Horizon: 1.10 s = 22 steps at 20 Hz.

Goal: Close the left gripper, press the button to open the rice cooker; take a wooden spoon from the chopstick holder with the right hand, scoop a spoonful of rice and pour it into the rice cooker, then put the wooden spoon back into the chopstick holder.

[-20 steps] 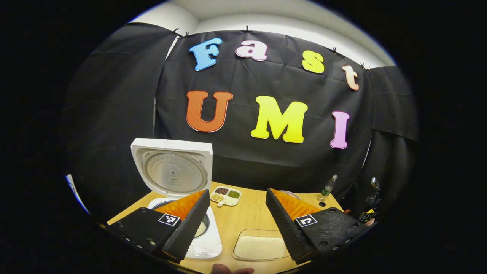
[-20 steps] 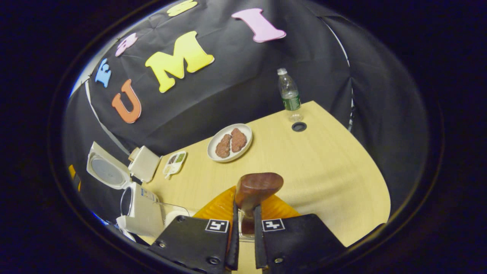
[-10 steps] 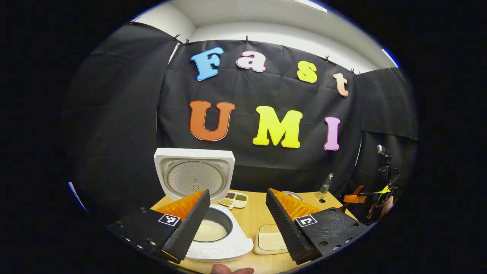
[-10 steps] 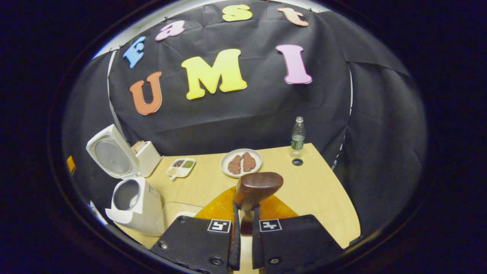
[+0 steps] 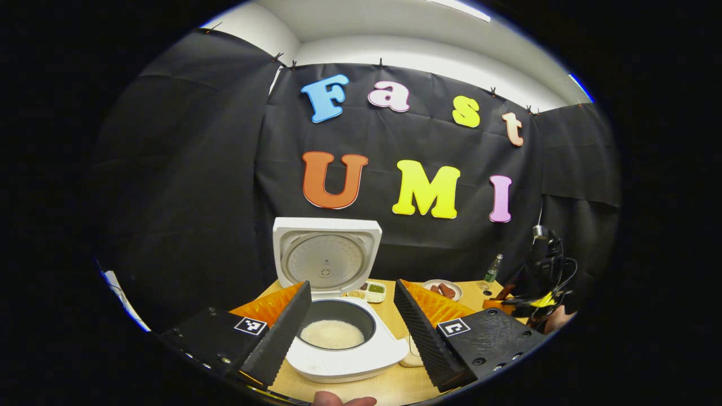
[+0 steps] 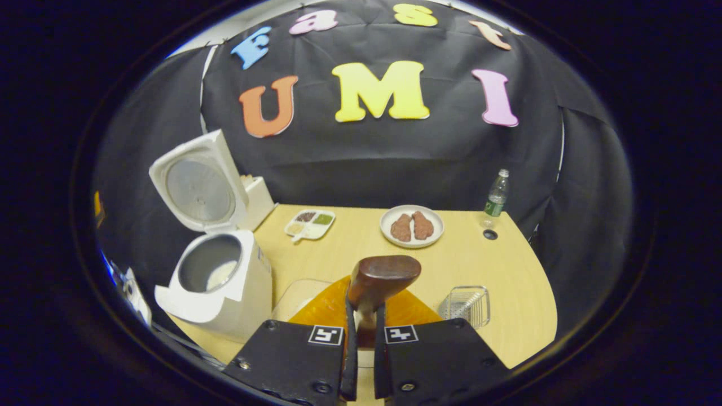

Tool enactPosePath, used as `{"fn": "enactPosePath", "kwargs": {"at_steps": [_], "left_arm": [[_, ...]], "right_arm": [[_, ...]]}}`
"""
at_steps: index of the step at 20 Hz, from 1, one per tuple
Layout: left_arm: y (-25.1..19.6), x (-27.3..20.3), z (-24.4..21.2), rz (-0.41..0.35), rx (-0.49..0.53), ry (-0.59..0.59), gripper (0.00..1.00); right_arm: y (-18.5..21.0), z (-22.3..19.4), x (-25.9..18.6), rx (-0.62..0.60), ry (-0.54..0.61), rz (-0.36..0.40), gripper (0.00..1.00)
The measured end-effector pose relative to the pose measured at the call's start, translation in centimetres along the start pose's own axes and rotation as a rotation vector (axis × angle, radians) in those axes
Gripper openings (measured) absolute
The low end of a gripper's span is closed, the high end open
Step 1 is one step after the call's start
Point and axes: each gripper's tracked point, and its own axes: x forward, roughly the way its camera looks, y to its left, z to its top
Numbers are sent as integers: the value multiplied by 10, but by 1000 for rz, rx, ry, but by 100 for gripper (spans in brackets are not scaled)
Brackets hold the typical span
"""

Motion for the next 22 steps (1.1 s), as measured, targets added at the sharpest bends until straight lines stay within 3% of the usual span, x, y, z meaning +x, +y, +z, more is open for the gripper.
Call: {"fn": "enactPosePath", "kwargs": {"at_steps": [4,7,14,22], "left_arm": [[21,-8,-15,38,-20,47,94],[34,-13,-22,60,-23,74,94],[45,-20,-32,71,-47,120,95],[43,-23,-34,64,-37,133,95]], "right_arm": [[22,-49,25,-221,44,-60,16],[35,-63,34,-188,58,-57,13],[74,-61,49,247,109,90,13],[83,-46,48,557,112,212,14]]}}
